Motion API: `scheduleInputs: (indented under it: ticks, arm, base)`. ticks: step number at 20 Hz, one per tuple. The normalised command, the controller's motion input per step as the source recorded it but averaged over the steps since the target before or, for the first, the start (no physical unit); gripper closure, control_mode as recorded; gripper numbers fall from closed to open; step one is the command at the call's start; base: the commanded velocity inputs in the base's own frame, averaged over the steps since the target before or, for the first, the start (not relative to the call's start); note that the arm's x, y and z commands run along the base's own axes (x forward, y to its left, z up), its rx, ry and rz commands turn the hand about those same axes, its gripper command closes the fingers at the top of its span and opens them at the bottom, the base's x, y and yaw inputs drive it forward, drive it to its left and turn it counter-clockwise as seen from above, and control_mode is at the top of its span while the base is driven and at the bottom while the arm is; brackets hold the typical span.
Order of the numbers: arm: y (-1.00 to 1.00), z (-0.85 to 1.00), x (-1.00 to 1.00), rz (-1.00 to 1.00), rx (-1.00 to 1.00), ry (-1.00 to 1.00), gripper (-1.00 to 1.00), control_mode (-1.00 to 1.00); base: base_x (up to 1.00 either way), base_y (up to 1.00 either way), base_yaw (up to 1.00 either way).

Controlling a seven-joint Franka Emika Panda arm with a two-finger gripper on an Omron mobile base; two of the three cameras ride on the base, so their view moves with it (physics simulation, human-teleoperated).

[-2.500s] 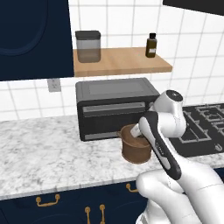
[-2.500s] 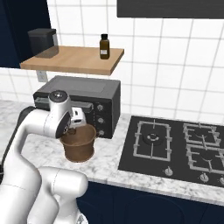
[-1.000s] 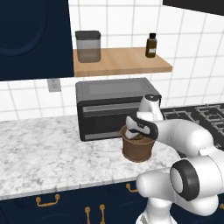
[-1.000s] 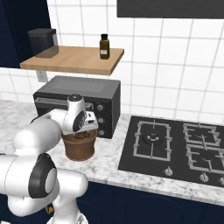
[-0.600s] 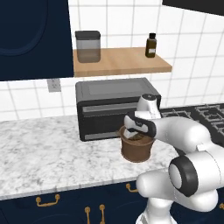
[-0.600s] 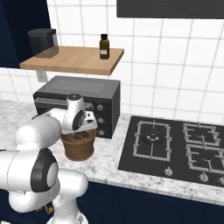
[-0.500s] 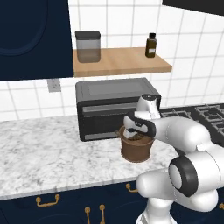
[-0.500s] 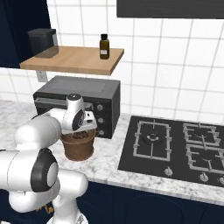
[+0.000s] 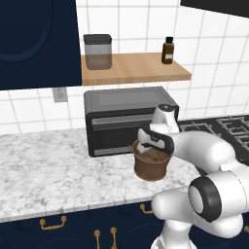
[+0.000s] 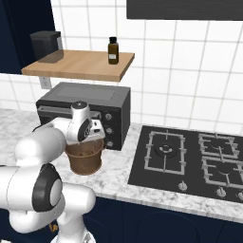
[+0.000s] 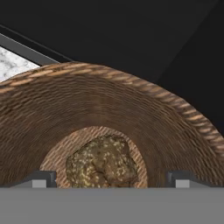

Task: Open the cabinet, pick up the bread from the cabinet and place it in the basket. Then move the basket to the dining counter.

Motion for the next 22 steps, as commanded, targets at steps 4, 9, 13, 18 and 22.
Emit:
scheduleInputs:
  ticks: [4, 9, 13, 18, 22]
  arm:
    - [0.0, 0.23, 0.0, 0.0, 0.0, -0.11, -1.0, -1.0]
    - [0.02, 0.24, -0.83, 0.0, 0.0, -0.05, -1.0, -1.0]
    - [0.3, 0.22, -0.93, 0.0, 0.0, -0.01, -1.0, -1.0]
    - [0.34, 0.09, -0.64, 0.0, -0.01, 0.0, -1.0, -1.0]
    - [0.17, 0.04, -0.02, 0.0, -0.03, 0.11, -1.0, -1.0]
  base:
    - [0.0, 0.0, 0.0]
    - [0.0, 0.0, 0.0]
    - [0.0, 0.0, 0.0]
    - [0.0, 0.0, 0.0]
    - [0.0, 0.0, 0.0]
